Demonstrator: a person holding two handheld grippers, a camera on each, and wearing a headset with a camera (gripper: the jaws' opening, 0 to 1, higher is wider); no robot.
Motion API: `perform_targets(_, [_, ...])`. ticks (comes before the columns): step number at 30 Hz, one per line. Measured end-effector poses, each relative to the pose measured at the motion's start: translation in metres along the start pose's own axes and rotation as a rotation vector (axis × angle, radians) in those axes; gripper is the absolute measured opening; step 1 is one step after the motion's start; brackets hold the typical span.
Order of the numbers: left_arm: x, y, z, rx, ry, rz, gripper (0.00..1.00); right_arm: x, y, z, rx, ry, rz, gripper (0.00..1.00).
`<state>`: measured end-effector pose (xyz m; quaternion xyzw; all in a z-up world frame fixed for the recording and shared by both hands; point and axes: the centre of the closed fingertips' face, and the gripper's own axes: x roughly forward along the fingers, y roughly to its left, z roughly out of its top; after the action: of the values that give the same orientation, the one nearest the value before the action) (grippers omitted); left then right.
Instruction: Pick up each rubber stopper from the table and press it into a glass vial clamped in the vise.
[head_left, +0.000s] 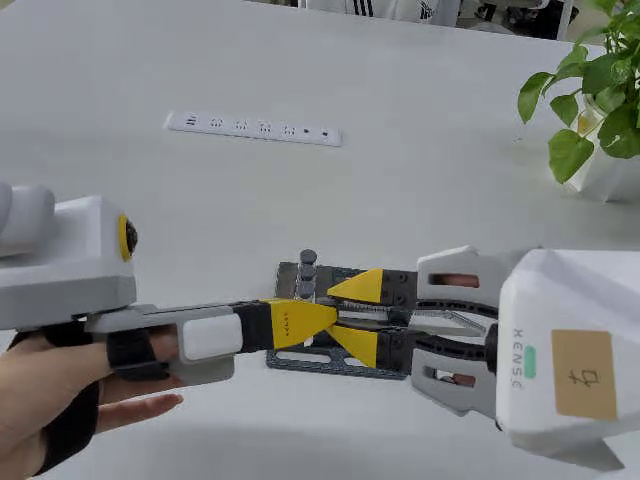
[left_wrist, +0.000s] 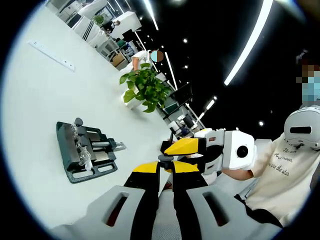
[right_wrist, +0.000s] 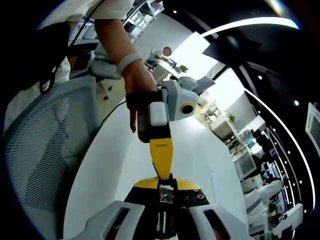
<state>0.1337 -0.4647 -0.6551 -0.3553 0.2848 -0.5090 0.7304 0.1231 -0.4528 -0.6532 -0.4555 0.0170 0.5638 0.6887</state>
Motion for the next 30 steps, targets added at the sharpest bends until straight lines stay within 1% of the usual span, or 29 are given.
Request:
perform_targets(1, [-0.001, 0.000, -0.001, 0.015, 0.008, 0.002, 0.05, 0.000, 0.001, 0.000, -0.003, 0.000, 0.006, 0.05])
perform_targets(3, [-0.002, -0.001, -0.001, 0.033, 0.010, 0.005, 0.05, 0.001, 0.001, 0.001, -0.012, 0.000, 0.005, 0.05])
perform_targets(5, [-0.002, -0.001, -0.002, 0.034, 0.011, 0.004, 0.05, 0.001, 0.002, 0.002, -0.008, -0.004, 0.007, 0.05])
perform_targets(6, [-0.003, -0.001, -0.001, 0.050, 0.007, 0.005, 0.05, 0.001, 0.001, 0.002, -0.002, -0.007, 0.009, 0.05])
perform_targets(8, [-0.003, -0.001, -0.002, 0.057, 0.008, 0.009, 0.05, 0.001, 0.001, 0.002, 0.026, -0.012, 0.023, 0.07])
perform_targets(10, [-0.003, 0.000, 0.000, 0.073, 0.002, 0.011, 0.05, 0.000, -0.001, 0.003, 0.037, -0.020, 0.027, 0.11])
perform_targets(12, [-0.004, 0.001, 0.000, 0.079, 0.005, 0.016, 0.05, -0.002, -0.003, 0.003, 0.049, -0.021, 0.031, 0.12])
perform_targets(13, [-0.004, 0.003, -0.002, 0.113, 0.019, 0.030, 0.05, -0.003, -0.004, 0.003, 0.061, -0.026, 0.043, 0.12])
perform_targets(14, [-0.004, 0.004, -0.003, 0.132, 0.033, 0.037, 0.05, -0.003, -0.003, 0.002, 0.076, -0.027, 0.058, 0.14])
perform_targets(15, [-0.004, 0.004, -0.005, 0.153, 0.048, 0.042, 0.05, -0.004, -0.001, 0.001, 0.094, -0.022, 0.084, 0.16])
perform_targets(16, [-0.004, 0.004, -0.006, 0.179, 0.055, 0.043, 0.05, -0.004, 0.001, 0.000, 0.097, -0.022, 0.107, 0.16])
perform_targets(17, [-0.004, 0.005, -0.007, 0.201, 0.066, 0.048, 0.05, -0.005, 0.002, 0.000, 0.100, -0.021, 0.116, 0.16])
perform_targets(18, [-0.004, 0.007, -0.008, 0.237, 0.083, 0.063, 0.05, -0.006, 0.001, 0.001, 0.096, -0.029, 0.126, 0.15])
perform_targets(20, [-0.004, 0.008, -0.009, 0.297, 0.098, 0.073, 0.05, -0.007, 0.007, 0.004, 0.146, -0.042, 0.182, 0.14])
perform_targets(21, [-0.004, 0.008, -0.011, 0.326, 0.111, 0.083, 0.05, -0.008, 0.006, 0.005, 0.150, -0.050, 0.196, 0.14])
perform_targets(22, [-0.003, 0.008, -0.011, 0.339, 0.115, 0.083, 0.05, -0.009, 0.007, 0.005, 0.159, -0.046, 0.212, 0.15])
perform_targets(23, [-0.003, 0.008, -0.012, 0.369, 0.124, 0.086, 0.05, -0.010, 0.010, 0.004, 0.176, -0.044, 0.248, 0.15])
perform_targets(24, [-0.003, 0.009, -0.013, 0.394, 0.134, 0.088, 0.05, -0.010, 0.011, 0.003, 0.198, -0.040, 0.266, 0.15])
perform_targets(26, [-0.003, 0.010, -0.015, 0.438, 0.151, 0.102, 0.05, -0.012, 0.010, 0.002, 0.208, -0.038, 0.292, 0.14])
perform_targets(28, [-0.003, 0.013, -0.017, 0.505, 0.174, 0.114, 0.05, -0.013, 0.009, 0.000, 0.226, -0.026, 0.321, 0.13])
perform_targets(29, [-0.003, 0.013, -0.019, 0.529, 0.184, 0.118, 0.05, -0.014, 0.012, -0.001, 0.256, -0.016, 0.346, 0.13])
perform_targets(30, [-0.003, 0.014, -0.021, 0.569, 0.198, 0.125, 0.05, -0.013, 0.010, -0.001, 0.273, -0.014, 0.357, 0.13])
